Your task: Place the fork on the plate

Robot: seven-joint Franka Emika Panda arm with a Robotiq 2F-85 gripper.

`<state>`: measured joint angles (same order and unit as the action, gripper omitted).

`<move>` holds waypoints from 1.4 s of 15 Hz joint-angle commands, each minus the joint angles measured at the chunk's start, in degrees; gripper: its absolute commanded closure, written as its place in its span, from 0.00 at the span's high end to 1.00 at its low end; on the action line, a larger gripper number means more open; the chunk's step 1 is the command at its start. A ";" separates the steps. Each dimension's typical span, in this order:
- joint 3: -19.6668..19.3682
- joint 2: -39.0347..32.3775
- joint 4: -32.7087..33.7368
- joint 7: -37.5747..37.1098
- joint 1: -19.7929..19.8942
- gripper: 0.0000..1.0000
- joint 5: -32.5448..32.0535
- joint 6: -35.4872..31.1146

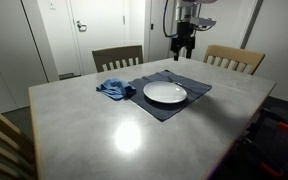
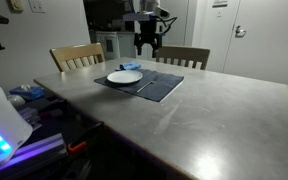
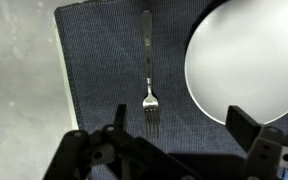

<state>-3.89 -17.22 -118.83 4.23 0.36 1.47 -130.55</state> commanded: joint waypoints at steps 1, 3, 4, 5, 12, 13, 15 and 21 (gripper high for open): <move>1.00 -0.17 0.42 -0.69 0.63 1.00 -0.63 0.97; 1.13 -1.78 2.36 -0.12 0.83 1.00 -0.76 3.16; 1.46 -2.41 3.08 1.53 1.42 1.00 0.10 4.81; 1.54 -2.79 3.52 2.37 1.78 1.00 0.54 6.09; 1.98 -8.60 9.60 9.79 5.85 1.00 4.93 12.93; 2.23 -9.62 10.68 11.16 6.54 1.00 5.81 13.93; 2.70 -11.53 12.39 12.41 7.26 1.00 7.12 14.68; 3.49 -16.04 14.56 9.15 7.69 1.00 10.34 12.62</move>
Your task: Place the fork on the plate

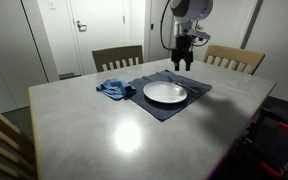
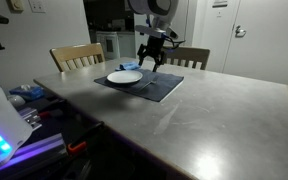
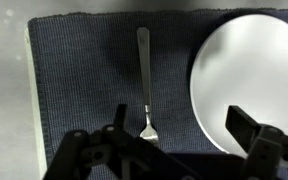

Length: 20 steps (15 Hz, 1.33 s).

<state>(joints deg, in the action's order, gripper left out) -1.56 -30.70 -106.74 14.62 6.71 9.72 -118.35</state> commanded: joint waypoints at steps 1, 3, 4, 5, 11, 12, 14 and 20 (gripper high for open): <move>1.17 -3.13 2.56 -1.91 1.37 1.00 2.68 -0.20; 1.29 -3.91 2.27 -2.57 1.55 1.00 4.12 -2.47; 1.31 -3.91 1.58 -1.92 1.59 1.00 4.27 -4.53; 1.19 -3.98 1.06 -1.79 1.55 1.00 4.15 -6.22; 1.12 -4.39 -0.22 -2.09 1.47 1.00 2.18 -12.41; 1.13 -4.40 -0.37 -2.05 1.54 1.00 2.12 -12.63; 1.15 -4.39 -0.33 -2.12 1.53 1.00 2.12 -12.61; -0.88 -3.33 -4.66 -4.82 0.02 1.00 -4.35 -17.29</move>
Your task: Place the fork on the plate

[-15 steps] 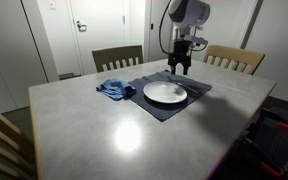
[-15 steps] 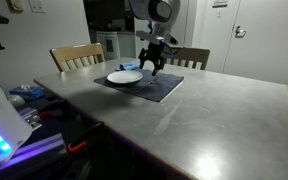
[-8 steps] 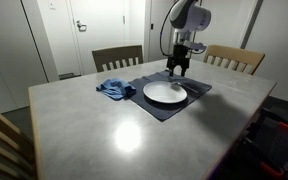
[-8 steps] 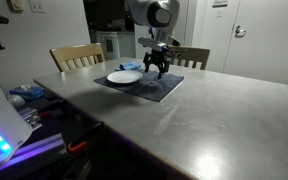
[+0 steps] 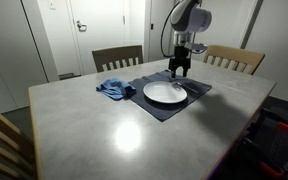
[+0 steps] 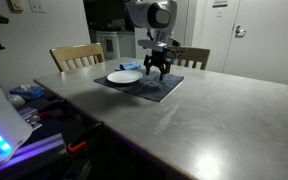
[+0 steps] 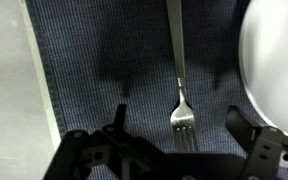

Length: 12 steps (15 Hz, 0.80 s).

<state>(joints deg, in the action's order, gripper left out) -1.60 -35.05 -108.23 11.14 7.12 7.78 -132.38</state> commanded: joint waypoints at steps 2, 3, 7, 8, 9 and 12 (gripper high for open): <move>-0.66 0.81 -4.57 -1.77 -0.17 1.00 -3.27 -4.54; -0.57 0.77 -5.59 -2.03 -0.09 1.00 -3.25 -5.45; -0.21 1.87 -10.49 -1.02 0.19 1.00 -3.56 -9.82; -0.59 2.25 -11.70 -1.51 -0.22 1.00 -4.29 -11.60; -0.91 2.87 -12.70 -1.99 -0.64 1.00 -5.05 -13.11; -2.44 3.79 -15.82 -4.51 -2.19 1.00 -8.30 -19.31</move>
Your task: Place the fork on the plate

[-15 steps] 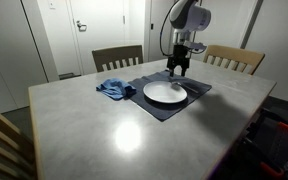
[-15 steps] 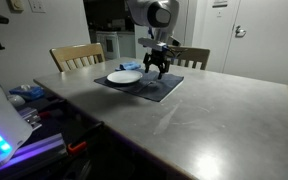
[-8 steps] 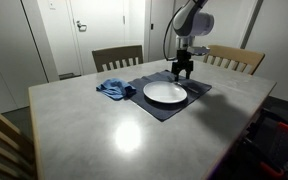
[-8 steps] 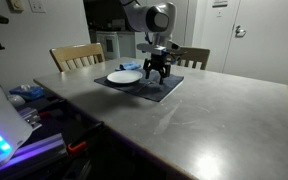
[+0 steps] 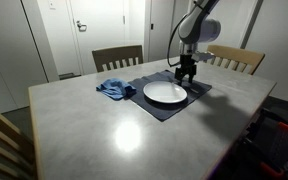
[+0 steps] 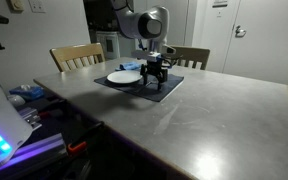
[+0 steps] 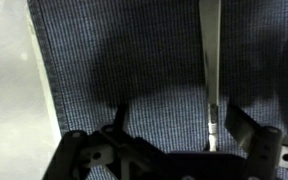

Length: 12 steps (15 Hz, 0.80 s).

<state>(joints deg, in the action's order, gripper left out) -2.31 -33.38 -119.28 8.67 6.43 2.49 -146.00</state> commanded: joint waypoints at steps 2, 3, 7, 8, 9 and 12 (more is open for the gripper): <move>-2.59 2.78 -6.24 -3.65 -2.63 1.00 -5.13 -8.39; -3.15 3.31 -6.89 -4.57 -3.39 1.00 -6.25 -9.29; -5.91 4.45 -8.50 -9.08 -6.82 1.00 -10.82 -11.31; -5.73 4.64 -8.56 -9.16 -6.95 1.00 -11.20 -10.78; -5.43 4.90 -8.65 -9.13 -7.05 1.00 -11.37 -10.12; -4.65 5.26 -8.52 -9.96 -7.91 1.00 -10.73 -7.31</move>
<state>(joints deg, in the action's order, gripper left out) -7.07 -30.08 -126.08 0.34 -0.49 -7.51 -155.16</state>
